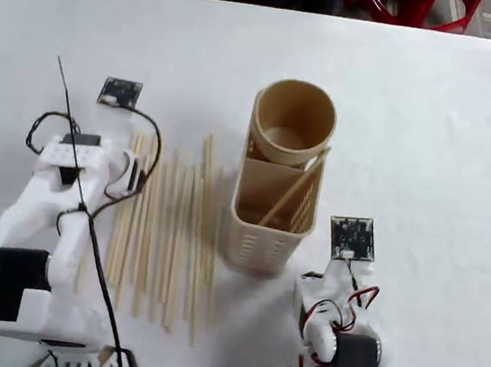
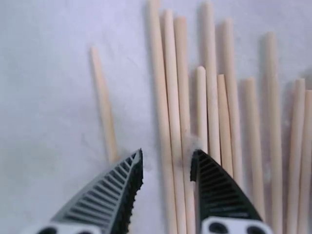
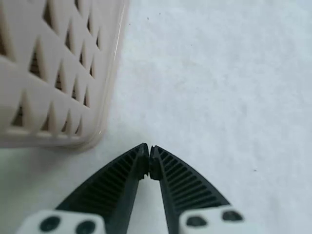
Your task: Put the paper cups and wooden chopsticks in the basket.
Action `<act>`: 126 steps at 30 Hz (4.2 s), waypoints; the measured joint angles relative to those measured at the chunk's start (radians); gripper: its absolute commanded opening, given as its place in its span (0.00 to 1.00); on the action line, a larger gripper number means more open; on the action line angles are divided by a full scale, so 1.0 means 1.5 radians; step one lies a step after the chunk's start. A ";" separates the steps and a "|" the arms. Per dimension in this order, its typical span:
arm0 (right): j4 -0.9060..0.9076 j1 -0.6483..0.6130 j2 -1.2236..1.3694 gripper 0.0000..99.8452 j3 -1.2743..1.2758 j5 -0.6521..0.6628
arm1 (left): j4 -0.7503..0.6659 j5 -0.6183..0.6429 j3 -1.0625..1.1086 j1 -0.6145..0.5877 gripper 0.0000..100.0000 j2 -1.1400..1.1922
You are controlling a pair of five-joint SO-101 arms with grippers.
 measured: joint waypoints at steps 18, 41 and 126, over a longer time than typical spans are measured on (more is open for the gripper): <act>0.000 -0.097 -0.006 0.02 0.000 -0.001 | -0.012 0.000 0.004 0.014 0.17 0.000; 0.000 -0.097 -0.006 0.02 0.000 -0.001 | -0.012 0.000 0.004 0.005 0.11 0.000; 0.000 -0.095 -0.005 0.02 0.000 -0.001 | 0.023 -0.029 0.013 -0.029 0.07 -0.050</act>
